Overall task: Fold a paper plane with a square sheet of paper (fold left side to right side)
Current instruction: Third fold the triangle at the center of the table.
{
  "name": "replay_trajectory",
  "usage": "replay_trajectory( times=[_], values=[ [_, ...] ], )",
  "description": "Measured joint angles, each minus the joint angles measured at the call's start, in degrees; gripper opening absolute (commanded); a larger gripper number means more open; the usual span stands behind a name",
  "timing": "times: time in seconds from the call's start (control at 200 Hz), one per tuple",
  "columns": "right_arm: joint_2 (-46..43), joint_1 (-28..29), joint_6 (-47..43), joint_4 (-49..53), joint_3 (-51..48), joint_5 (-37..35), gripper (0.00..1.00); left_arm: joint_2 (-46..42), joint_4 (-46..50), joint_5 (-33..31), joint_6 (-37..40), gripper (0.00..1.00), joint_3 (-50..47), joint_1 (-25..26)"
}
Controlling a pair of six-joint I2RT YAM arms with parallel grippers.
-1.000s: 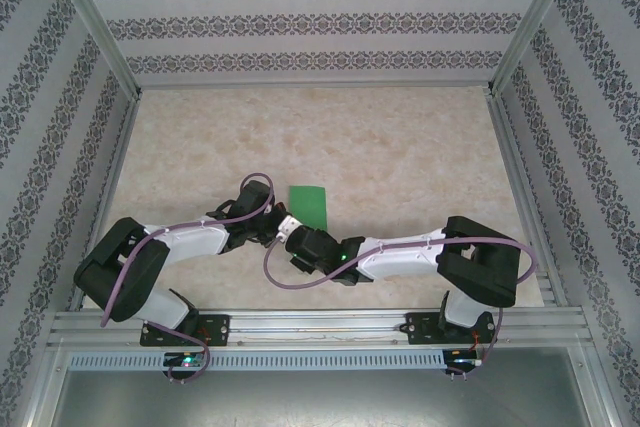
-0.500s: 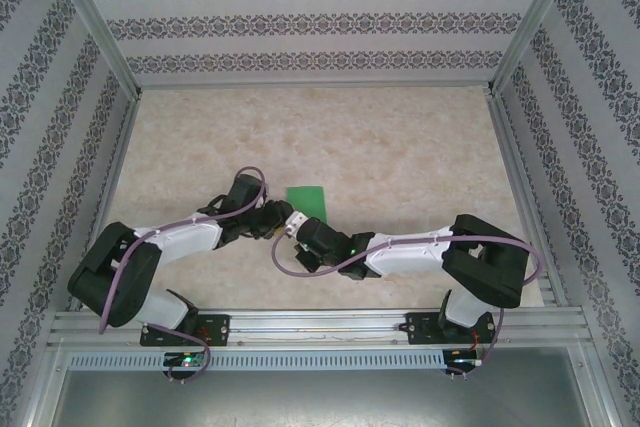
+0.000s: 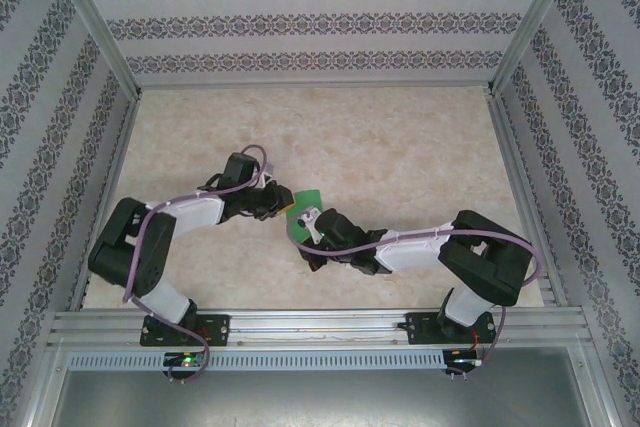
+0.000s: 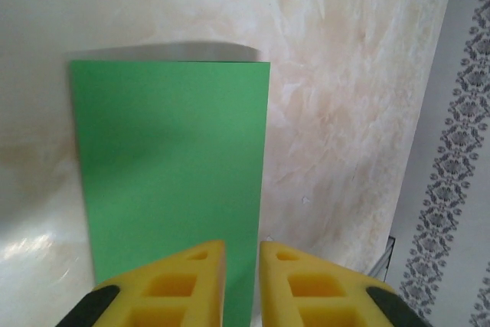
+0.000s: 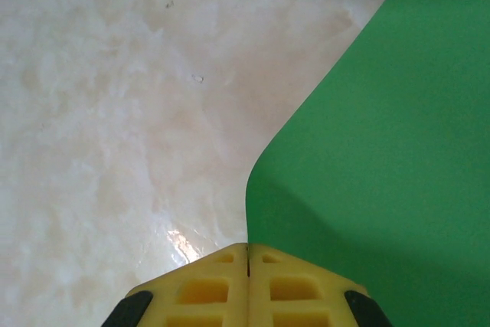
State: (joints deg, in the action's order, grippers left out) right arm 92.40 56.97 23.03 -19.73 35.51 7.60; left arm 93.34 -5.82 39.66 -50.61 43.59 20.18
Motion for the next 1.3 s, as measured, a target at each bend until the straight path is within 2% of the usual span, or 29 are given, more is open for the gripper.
replay_trajectory(
  times=[0.24, 0.52, 0.859, 1.304],
  values=[
    [0.92, -1.01, 3.26, -3.02, -0.33, 3.78, 0.00, 7.91, -0.15, 3.26, 4.17, 0.06, 5.20, 0.13],
    [1.11, -2.14, 5.25, -3.30, -0.44, 5.57, 0.00, 13.16, 3.74, 1.86, 10.12, 0.01, 9.07, 0.46],
    [1.11, -4.02, 7.32, -3.13, -0.44, 5.84, 0.00, 14.21, 7.02, 0.09, 14.47, 0.00, 10.23, 0.83],
    [1.11, -7.43, 8.55, 2.54, -0.17, 4.22, 0.00, 14.21, 7.96, -0.74, 15.76, 0.00, 10.67, 1.14]
  ],
)
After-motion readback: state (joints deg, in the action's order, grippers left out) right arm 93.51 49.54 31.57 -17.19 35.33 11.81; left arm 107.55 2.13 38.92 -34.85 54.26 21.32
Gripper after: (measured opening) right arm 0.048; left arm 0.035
